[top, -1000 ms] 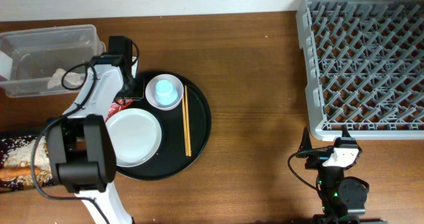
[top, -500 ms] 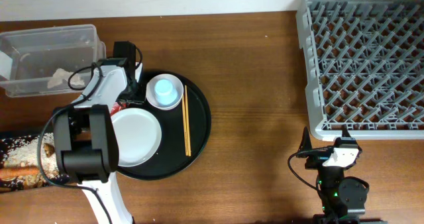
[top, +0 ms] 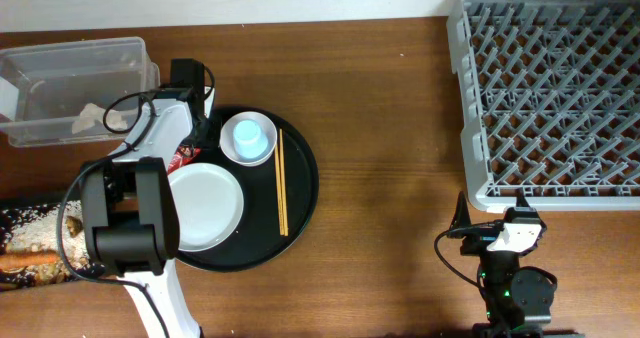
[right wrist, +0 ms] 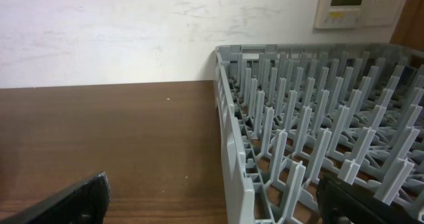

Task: Sort waste into correct bins and load items into the dishwasher rack
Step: 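Carry the red wrapper left and drop it into the clear bin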

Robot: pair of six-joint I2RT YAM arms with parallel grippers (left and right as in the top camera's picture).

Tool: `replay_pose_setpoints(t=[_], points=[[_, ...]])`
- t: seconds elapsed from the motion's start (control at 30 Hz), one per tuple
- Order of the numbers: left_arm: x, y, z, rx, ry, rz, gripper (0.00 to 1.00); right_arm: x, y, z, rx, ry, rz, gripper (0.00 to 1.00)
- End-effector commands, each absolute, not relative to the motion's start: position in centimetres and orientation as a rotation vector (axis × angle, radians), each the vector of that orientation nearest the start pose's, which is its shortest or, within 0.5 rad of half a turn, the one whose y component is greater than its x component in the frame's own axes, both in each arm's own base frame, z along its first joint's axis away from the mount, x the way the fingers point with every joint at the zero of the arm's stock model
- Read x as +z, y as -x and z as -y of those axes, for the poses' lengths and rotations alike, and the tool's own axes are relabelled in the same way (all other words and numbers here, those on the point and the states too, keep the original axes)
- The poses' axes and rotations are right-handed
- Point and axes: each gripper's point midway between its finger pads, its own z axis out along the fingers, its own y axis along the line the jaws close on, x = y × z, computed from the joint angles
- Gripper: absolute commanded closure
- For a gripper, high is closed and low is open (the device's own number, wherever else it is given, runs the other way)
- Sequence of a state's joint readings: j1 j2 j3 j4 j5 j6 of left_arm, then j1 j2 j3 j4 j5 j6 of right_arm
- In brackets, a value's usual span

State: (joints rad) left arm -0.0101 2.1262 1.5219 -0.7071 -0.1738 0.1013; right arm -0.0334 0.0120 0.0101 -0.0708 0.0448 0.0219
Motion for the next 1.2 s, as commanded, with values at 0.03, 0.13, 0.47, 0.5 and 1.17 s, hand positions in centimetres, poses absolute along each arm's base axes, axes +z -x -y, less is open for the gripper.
replay_pose_setpoints(t=[0.03,0.13,0.47,0.5,1.17], points=[[0.5,-45.5,-3.0,0.285,-0.133,-2.893,0.73,15.6,-24.5,2.0,-0.060,-0.095,-1.645,0.01],[0.5,-45.4,-2.9,0.281,-0.134,-2.897,0.79,15.6,-24.5,2.0,-0.060,-0.095,-1.645,0.02],[1.7,-45.8,-1.8,0.274,-0.166,-2.881,1.00,15.6,-24.5,2.0,-0.060,-0.095,-1.645,0.02],[2.5,-46.2,-1.3,0.271,-0.173,-2.862,1.00,15.6,-24.5,2.0,-0.060,-0.095,-1.645,0.02],[28.4,-52.7,-4.7,0.216,0.129,-2.097,1.00,15.6,-24.5,2.0,-0.060,-0.095,-1.645,0.02]])
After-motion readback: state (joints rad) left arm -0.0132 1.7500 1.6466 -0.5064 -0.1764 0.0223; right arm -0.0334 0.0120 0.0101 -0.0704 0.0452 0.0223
